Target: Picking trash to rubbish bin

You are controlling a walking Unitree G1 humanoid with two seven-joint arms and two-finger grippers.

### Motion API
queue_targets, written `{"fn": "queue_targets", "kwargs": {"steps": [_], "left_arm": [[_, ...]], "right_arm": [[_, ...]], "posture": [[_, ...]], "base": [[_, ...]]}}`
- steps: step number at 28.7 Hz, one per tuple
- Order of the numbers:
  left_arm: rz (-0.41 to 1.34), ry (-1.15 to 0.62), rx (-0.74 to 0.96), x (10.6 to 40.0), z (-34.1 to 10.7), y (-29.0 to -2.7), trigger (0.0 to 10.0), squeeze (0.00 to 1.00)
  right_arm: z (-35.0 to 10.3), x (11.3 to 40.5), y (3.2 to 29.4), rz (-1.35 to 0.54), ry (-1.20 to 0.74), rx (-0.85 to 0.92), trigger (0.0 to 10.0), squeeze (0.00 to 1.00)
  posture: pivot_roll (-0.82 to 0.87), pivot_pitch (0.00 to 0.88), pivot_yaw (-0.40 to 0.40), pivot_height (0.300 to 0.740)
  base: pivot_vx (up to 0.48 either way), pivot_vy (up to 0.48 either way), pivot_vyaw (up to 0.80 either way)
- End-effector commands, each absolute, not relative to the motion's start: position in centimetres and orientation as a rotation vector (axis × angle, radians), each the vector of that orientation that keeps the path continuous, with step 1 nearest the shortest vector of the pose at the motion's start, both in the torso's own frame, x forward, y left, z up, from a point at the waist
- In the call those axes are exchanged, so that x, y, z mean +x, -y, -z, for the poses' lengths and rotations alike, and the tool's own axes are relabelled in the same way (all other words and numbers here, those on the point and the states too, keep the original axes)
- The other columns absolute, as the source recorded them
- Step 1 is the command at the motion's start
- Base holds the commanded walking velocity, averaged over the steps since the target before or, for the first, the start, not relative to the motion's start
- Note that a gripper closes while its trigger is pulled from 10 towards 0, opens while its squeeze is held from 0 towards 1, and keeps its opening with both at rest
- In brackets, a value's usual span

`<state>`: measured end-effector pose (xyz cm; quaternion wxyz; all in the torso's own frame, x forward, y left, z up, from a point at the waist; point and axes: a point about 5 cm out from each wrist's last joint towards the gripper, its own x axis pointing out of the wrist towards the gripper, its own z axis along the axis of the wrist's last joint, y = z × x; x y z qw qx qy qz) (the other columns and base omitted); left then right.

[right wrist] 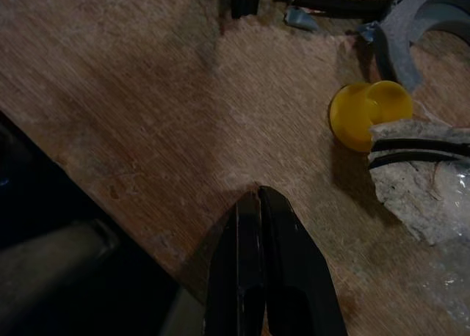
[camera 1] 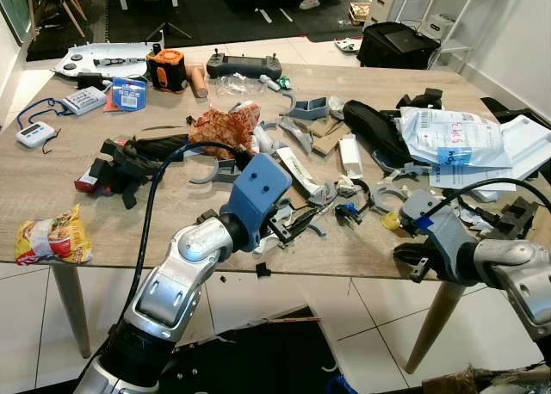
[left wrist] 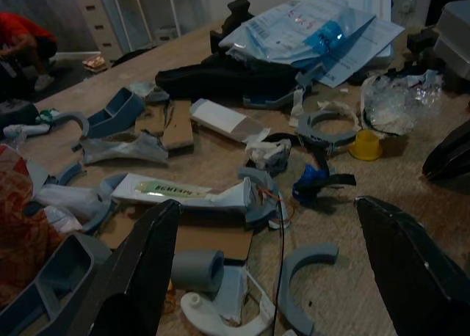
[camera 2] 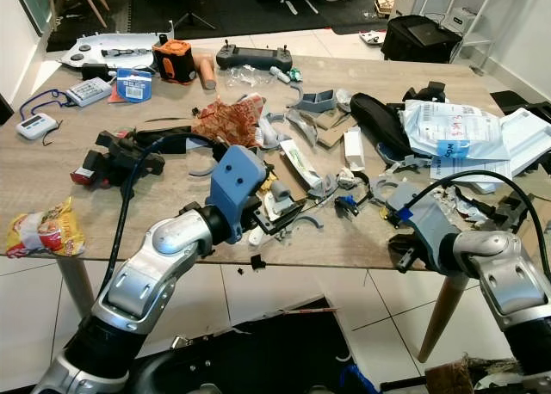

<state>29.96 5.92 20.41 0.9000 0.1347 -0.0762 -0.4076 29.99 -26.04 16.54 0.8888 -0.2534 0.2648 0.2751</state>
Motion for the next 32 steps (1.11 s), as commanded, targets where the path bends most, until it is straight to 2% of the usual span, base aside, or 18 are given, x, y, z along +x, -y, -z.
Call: {"fn": "queue_targets", "kwargs": {"steps": [1,27,28,29,31,32], "left_arm": [[0.849,0.152,0.292,29.8,-20.2,-5.8,10.0,0.0],[0.841,0.148,0.298,30.1,-20.3,-5.9,10.0,0.0],[0.839,0.148,0.298,30.1,-20.3,-5.9,10.0,0.0],[0.836,0.149,0.298,30.1,-20.4,-5.9,10.0,0.0],[0.836,0.149,0.298,30.1,-20.4,-5.9,10.0,0.0],[0.831,0.149,0.297,30.2,-20.4,-5.9,10.0,0.0]], "right_arm": [[-16.1,30.0,26.3,-0.55,-0.567,-0.487,0.0,0.0],[-16.8,30.5,24.6,-0.564,-0.467,-0.439,0.0,0.0],[-17.1,30.7,24.3,-0.573,-0.443,-0.426,0.6,0.0],[-17.3,30.7,24.1,-0.579,-0.424,-0.418,1.9,0.0],[-17.3,30.7,24.1,-0.579,-0.424,-0.418,1.9,0.0],[-17.6,31.1,23.7,-0.567,-0.383,-0.431,10.0,0.0]], "posture": [[-0.02,0.141,-0.023,0.74],[-0.02,0.147,-0.014,0.74],[-0.02,0.154,-0.014,0.74],[-0.02,0.154,-0.014,0.74],[-0.02,0.154,-0.014,0.74],[-0.02,0.159,-0.014,0.74]], "base": [[0.0,0.0,0.0],[0.0,0.0,0.0],[0.0,0.0,0.0],[0.0,0.0,0.0],[0.0,0.0,0.0],[0.0,0.0,0.0]]}}
